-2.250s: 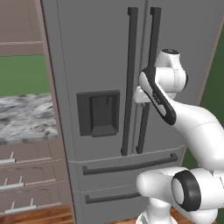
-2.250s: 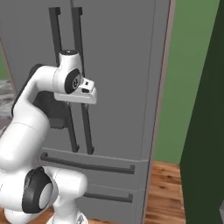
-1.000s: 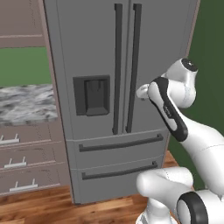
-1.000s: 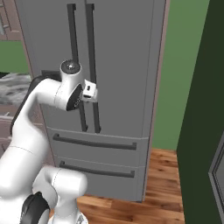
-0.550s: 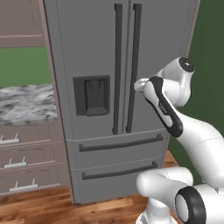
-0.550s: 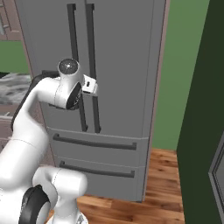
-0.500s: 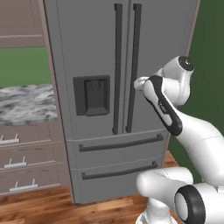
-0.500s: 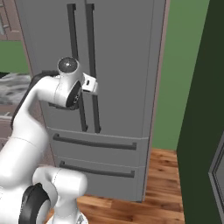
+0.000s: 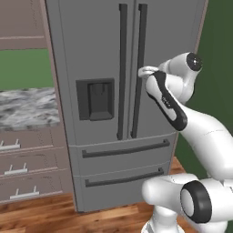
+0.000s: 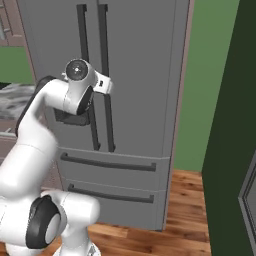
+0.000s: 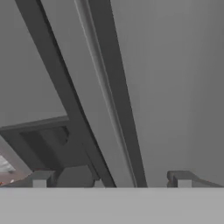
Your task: Retrieve the sausage and cheese from the fridge and place them on the cutting board on the counter.
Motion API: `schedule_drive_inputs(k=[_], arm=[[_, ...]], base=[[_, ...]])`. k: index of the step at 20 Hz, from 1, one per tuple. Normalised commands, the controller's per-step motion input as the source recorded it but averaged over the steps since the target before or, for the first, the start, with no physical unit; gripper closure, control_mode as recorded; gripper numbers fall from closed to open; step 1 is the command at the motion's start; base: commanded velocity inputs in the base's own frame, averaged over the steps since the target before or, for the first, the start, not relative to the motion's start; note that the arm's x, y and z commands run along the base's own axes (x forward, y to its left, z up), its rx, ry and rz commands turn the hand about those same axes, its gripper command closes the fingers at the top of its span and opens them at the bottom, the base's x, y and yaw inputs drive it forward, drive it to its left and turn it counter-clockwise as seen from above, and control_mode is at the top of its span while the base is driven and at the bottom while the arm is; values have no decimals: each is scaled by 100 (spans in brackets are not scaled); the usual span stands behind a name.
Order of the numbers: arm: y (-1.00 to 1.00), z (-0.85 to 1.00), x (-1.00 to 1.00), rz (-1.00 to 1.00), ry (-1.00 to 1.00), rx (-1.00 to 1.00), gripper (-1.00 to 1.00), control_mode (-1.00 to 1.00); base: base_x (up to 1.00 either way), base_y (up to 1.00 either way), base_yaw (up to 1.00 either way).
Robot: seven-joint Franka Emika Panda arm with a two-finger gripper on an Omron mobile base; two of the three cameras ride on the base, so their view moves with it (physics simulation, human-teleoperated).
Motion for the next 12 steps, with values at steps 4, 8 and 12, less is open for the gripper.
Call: schedule_drive_inputs(k=[4,8,12], arm=[[0,18,52,-3,-13,9,-100,-100],[0,6,56,-4,-9,8,-100,-100],[0,0,66,-4,-2,8,-100,-100]], base=[[0,0,0],[0,0,0],[0,0,0]])
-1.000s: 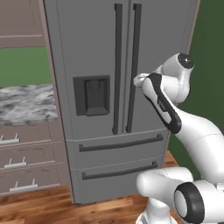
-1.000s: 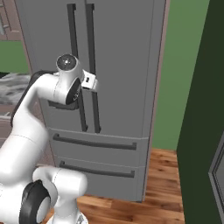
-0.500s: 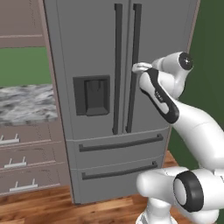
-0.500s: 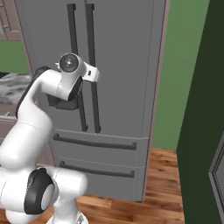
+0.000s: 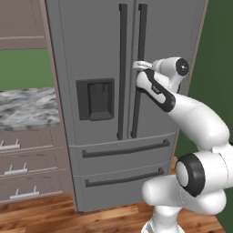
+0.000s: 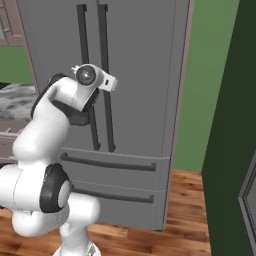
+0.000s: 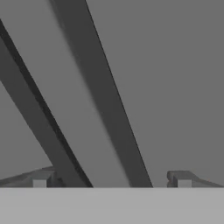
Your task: Retrieve the sausage and cheese from the fridge and place them on the cutting board on the counter.
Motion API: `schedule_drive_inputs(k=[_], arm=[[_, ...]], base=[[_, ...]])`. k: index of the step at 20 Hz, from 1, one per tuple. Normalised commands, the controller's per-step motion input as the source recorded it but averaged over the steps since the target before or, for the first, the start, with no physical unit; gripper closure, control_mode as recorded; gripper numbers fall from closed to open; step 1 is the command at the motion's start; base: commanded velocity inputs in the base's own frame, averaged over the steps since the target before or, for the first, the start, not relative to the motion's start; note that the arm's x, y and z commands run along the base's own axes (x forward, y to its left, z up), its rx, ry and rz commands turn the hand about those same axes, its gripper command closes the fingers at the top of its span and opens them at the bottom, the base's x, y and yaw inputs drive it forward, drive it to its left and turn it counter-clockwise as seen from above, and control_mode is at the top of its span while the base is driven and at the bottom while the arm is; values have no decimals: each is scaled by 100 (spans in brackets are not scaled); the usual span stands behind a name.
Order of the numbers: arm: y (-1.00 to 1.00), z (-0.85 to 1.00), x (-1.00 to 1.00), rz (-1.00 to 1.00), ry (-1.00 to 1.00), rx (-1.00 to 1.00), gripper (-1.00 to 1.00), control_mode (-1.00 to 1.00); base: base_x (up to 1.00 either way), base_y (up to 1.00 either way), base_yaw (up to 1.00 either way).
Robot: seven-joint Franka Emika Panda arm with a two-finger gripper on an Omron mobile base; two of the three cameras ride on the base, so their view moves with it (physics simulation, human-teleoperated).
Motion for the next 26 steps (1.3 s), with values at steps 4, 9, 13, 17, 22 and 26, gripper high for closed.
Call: schedule_drive_inputs(k=[4,9,13,17,22,26], arm=[[0,0,74,-2,0,9,-100,-100],[0,0,70,0,0,8,-100,-100],[0,-2,65,0,0,6,-100,-100],[0,-7,62,0,0,2,-100,-100],[0,-10,58,0,0,0,-100,-100],[0,-1,9,0,1,0,100,-100]], base=[[0,0,0],[0,0,0],[0,0,0],[0,0,0],[0,0,0],[0,0,0]])
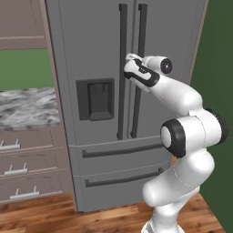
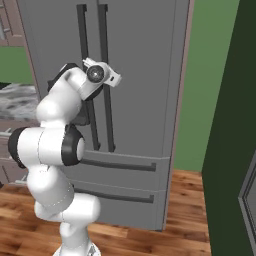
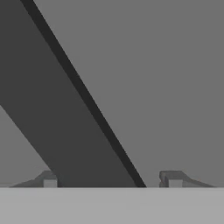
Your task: Retrieve the sausage and cheese from the fridge and place them on the cutting board on the counter.
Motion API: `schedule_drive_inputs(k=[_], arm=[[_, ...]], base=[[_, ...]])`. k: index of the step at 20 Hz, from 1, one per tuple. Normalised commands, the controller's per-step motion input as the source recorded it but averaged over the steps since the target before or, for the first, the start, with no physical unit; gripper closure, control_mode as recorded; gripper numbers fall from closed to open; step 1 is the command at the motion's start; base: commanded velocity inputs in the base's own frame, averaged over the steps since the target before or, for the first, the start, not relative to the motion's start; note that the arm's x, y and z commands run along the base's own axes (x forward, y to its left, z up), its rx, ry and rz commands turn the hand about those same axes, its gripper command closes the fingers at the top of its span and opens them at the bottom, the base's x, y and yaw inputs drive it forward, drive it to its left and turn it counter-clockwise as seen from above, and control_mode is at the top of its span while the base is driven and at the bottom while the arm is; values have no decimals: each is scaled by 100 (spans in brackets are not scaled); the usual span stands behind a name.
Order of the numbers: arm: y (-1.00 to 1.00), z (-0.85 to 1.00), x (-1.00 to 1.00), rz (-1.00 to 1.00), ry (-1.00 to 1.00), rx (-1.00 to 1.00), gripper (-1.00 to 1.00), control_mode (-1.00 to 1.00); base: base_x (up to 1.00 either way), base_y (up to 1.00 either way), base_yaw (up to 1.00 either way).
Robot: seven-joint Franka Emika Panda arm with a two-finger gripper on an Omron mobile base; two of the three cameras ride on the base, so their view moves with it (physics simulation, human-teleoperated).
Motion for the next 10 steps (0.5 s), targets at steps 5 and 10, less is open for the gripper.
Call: schedule_drive_inputs(k=[5,10], arm=[[-11,0,-23,0,0,0,100,-100],[-98,0,-100,0,-7,-6,100,-100]], base=[[0,0,0],[0,0,0]])
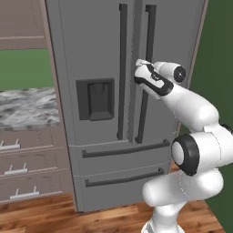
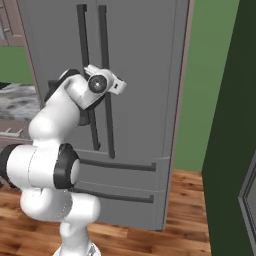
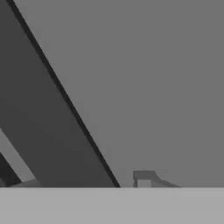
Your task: Retrieve the sausage and cheese from the fridge and place them on the cutting board on the counter.
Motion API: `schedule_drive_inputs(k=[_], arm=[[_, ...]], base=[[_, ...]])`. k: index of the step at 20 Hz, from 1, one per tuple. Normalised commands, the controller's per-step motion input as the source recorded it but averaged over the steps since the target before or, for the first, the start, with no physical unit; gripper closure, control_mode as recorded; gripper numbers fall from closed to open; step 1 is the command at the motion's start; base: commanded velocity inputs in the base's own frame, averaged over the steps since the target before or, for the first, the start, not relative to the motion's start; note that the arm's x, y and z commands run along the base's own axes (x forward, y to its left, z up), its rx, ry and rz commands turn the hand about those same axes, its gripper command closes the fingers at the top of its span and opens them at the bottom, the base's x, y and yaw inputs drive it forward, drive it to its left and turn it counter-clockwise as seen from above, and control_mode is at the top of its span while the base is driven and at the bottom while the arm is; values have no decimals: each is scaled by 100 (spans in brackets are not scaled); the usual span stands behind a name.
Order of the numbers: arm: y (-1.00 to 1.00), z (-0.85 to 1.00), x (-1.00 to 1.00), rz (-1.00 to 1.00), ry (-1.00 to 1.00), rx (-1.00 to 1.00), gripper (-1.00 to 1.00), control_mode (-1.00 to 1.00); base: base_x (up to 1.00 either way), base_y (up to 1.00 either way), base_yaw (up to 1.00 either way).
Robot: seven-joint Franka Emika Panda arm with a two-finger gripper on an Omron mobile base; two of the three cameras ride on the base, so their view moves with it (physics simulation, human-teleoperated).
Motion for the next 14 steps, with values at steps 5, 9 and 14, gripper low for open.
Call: schedule_drive_inputs(k=[5,9,14], arm=[[-100,11,-100,5,-10,-11,100,-100],[-100,2,-100,11,-1,-18,100,-100],[-100,0,-100,11,0,-20,100,-100]], base=[[0,0,0],[0,0,0],[0,0,0]])
